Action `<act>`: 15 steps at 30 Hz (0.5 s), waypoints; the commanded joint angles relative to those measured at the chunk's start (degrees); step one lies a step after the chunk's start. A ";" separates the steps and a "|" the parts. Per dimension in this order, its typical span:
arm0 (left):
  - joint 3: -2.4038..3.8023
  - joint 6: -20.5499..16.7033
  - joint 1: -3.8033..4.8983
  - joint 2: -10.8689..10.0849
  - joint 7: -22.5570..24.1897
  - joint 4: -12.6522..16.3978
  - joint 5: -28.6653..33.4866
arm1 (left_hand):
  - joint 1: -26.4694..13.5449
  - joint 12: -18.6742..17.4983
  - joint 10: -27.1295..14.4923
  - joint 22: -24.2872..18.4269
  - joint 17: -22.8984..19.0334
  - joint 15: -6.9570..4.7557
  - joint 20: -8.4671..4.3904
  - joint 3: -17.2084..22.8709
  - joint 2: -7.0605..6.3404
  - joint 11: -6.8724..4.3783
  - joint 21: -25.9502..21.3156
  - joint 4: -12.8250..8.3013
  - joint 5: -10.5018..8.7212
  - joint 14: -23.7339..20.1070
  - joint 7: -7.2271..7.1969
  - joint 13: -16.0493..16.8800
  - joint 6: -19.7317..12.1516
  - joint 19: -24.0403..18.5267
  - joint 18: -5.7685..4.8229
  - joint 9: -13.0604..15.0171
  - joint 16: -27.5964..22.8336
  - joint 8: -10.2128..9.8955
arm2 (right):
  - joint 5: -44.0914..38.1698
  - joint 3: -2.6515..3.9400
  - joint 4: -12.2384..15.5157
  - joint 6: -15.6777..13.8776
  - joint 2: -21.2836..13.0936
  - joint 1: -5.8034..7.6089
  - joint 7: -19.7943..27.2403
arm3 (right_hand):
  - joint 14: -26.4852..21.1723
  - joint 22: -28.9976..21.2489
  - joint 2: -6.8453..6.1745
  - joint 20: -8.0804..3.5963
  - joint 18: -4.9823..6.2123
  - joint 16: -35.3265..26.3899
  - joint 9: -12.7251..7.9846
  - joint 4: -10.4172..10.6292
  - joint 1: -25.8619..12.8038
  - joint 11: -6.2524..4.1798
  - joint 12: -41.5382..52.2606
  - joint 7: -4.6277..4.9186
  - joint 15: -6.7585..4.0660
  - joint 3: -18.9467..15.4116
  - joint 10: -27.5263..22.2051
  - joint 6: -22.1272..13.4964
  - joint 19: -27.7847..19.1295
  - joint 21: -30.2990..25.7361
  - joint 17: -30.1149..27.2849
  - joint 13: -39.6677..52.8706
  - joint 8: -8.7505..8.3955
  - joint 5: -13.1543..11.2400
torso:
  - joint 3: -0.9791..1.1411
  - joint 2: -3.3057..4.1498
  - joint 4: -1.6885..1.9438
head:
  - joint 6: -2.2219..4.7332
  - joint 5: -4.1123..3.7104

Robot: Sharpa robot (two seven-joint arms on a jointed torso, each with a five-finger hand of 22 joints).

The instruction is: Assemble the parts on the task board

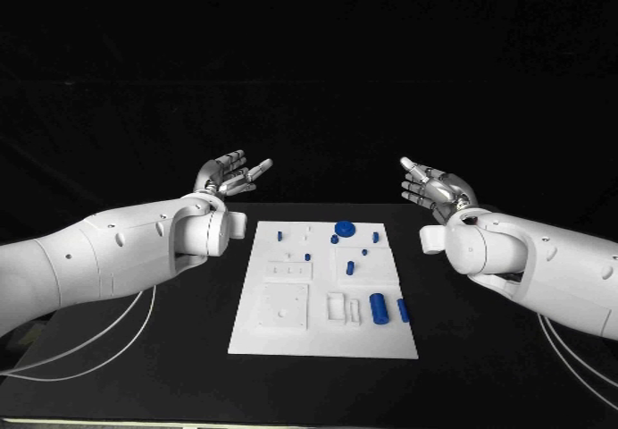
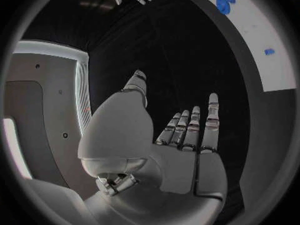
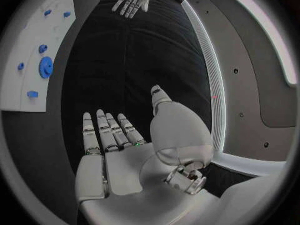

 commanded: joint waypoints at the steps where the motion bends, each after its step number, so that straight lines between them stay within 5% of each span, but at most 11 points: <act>1: -0.83 5.55 1.33 0.81 -4.33 -1.99 1.03 | 1.34 0.24 0.65 0.10 0.08 0.00 0.15 0.02 -0.24 0.15 0.20 0.47 0.23 0.69 0.12 0.09 0.66 0.78 0.72 0.10 0.25 0.26 | -4.01 0.13 -2.15 12.99 0.19 0.86 -8.18 | 1.17 0.09 0.54 0.13 0.80 0.31 0.10 -1.02 1.53 0.32 0.35 1.98 0.35 -0.30 1.07 0.96 0.81 0.19 0.12 0.10 0.19 0.40 | 0.01 -0.01 -0.01 | -0.07 0.02; 4: -1.38 6.09 2.05 1.14 -4.84 -2.99 1.12 | 1.34 0.24 0.65 0.10 0.08 0.00 0.15 0.02 -0.24 0.15 0.20 0.47 0.23 0.69 0.12 0.09 0.66 0.78 0.72 0.10 0.25 0.26 | -4.73 0.26 -3.80 15.98 0.25 1.57 -10.24 | 1.56 0.10 0.55 0.05 0.74 0.33 0.12 -1.53 1.83 0.44 0.36 2.05 0.49 -0.28 1.27 1.14 0.94 0.22 0.14 0.11 0.22 0.29 | 0.01 -0.01 -0.01 | -0.07 0.02; 10: -1.41 6.13 2.10 1.16 -4.87 -3.06 1.13 | 1.37 0.26 1.11 0.11 0.10 0.06 0.14 0.24 0.03 0.33 0.23 0.43 0.18 1.30 0.37 0.10 0.94 0.90 0.76 0.11 0.28 0.27 | -5.30 0.35 -5.12 18.36 0.30 2.14 -11.89 | 3.30 0.16 0.66 -0.39 0.40 0.42 0.17 -4.10 3.99 0.85 0.43 2.29 1.01 -0.09 2.60 2.02 1.73 0.33 0.22 0.18 0.28 0.33 | 0.01 -0.01 -0.01 | -0.07 0.02; 11: -1.41 6.79 2.13 0.66 -4.95 -2.63 1.13 | 1.36 0.27 1.42 0.12 0.12 0.11 0.13 0.42 0.22 0.42 0.25 0.42 0.17 1.66 0.53 0.12 1.10 1.00 0.80 0.12 0.29 0.28 | -7.27 0.35 -6.55 16.44 0.65 2.15 -10.00 | 4.08 0.17 0.57 -0.59 0.20 0.45 0.19 -5.09 5.02 0.94 0.45 2.29 1.20 -0.01 3.21 2.47 1.99 0.37 0.26 0.20 0.30 0.47 | -0.02 -0.05 0.02 | 1.72 0.19; 13: -1.41 7.35 2.14 0.55 -4.84 -2.52 1.13 | 1.47 0.34 3.33 0.19 0.21 0.21 0.12 1.23 1.27 0.88 0.39 0.28 0.13 3.79 1.17 0.20 2.48 1.52 0.99 0.20 0.38 0.37 | -9.10 0.36 -6.84 15.89 0.88 2.15 -9.54 | 6.44 0.32 0.70 -1.20 -0.27 0.54 0.29 -7.46 7.16 0.92 0.53 2.08 1.41 0.40 5.40 4.24 3.73 0.67 0.35 0.30 0.42 0.99 | -0.07 -0.05 0.05 | 1.88 0.27; 15: -1.41 7.81 2.17 0.36 -4.56 -2.30 1.11 | 1.96 0.49 7.66 0.30 0.39 0.87 0.02 2.61 3.90 1.82 0.70 -0.47 0.30 8.14 2.19 0.39 5.43 2.67 1.36 0.35 0.55 0.53 | -12.21 0.36 -7.28 15.28 1.19 2.15 -9.00 | 9.39 0.47 0.78 -1.96 -1.00 0.63 0.40 -10.11 8.85 1.11 0.61 2.27 1.72 1.36 8.09 6.78 6.02 1.02 0.44 0.42 0.55 1.60 | -0.10 -0.01 0.06 | 2.04 0.34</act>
